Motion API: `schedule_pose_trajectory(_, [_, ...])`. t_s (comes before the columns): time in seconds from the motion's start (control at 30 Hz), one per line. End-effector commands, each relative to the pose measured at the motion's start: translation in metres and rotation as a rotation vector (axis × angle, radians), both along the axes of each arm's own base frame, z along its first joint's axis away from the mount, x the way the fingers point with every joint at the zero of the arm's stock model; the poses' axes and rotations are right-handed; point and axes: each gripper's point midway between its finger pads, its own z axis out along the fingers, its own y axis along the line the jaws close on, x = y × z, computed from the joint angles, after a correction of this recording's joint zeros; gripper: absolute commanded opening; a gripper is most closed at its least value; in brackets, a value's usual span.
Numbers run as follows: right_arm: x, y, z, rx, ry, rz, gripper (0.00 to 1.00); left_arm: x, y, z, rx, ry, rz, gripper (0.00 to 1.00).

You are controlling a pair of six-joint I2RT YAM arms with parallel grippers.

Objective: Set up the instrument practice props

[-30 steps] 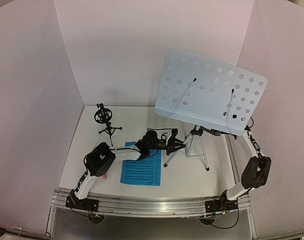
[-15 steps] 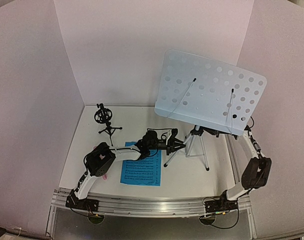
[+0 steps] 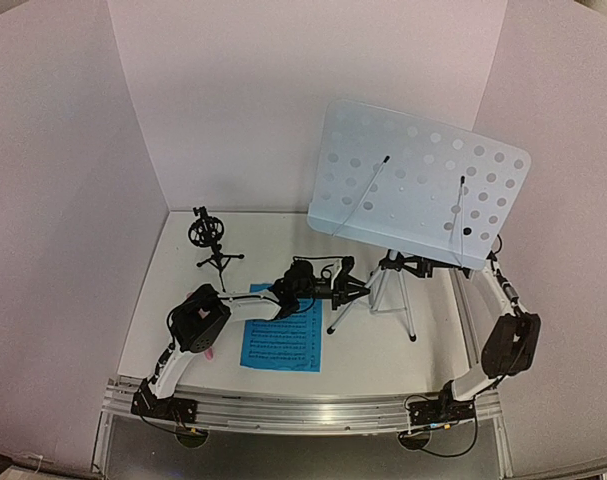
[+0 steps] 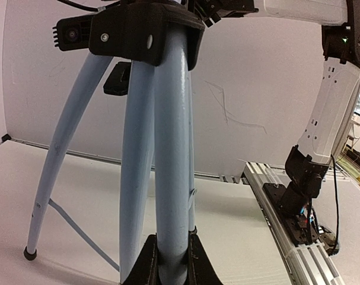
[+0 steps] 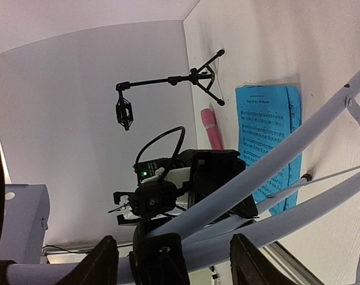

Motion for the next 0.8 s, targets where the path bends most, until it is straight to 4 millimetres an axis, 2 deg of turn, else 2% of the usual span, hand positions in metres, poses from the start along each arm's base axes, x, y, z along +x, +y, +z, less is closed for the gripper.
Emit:
schedule_pose_trajectory(0.0, [0.012,-0.022,0.021,-0.031,-0.116,-0.052,0.64,0.008,0.009,-0.002,-0.004,-0.049,0.012,0.00])
schedule_pose_trajectory(0.13, [0.008,-0.055,0.029,-0.103,-0.286,-0.116,0.64,0.009,0.011,-0.003,0.001,-0.050,0.019,0.00])
schedule_pose_trajectory(0.23, [-0.003,-0.062,0.032,-0.258,-0.570,-0.095,0.65,0.009,0.012,-0.004,0.005,-0.051,0.020,0.00])
schedule_pose_trajectory(0.33, [-0.006,-0.071,0.023,-0.470,-0.809,-0.073,0.72,0.007,0.013,-0.006,0.013,-0.049,0.017,0.00])
schedule_pose_trajectory(0.47, [-0.003,-0.073,0.010,-0.554,-0.956,0.001,0.73,0.007,0.013,-0.008,0.019,-0.053,0.014,0.00])
schedule_pose_trajectory(0.6, [-0.007,-0.066,-0.004,-0.567,-1.171,0.109,0.72,0.009,0.012,-0.008,0.018,-0.056,0.019,0.00])
schedule_pose_trajectory(0.77, [0.010,-0.065,-0.001,-0.615,-1.509,0.139,0.70,0.013,0.012,-0.004,0.009,-0.063,0.024,0.00])
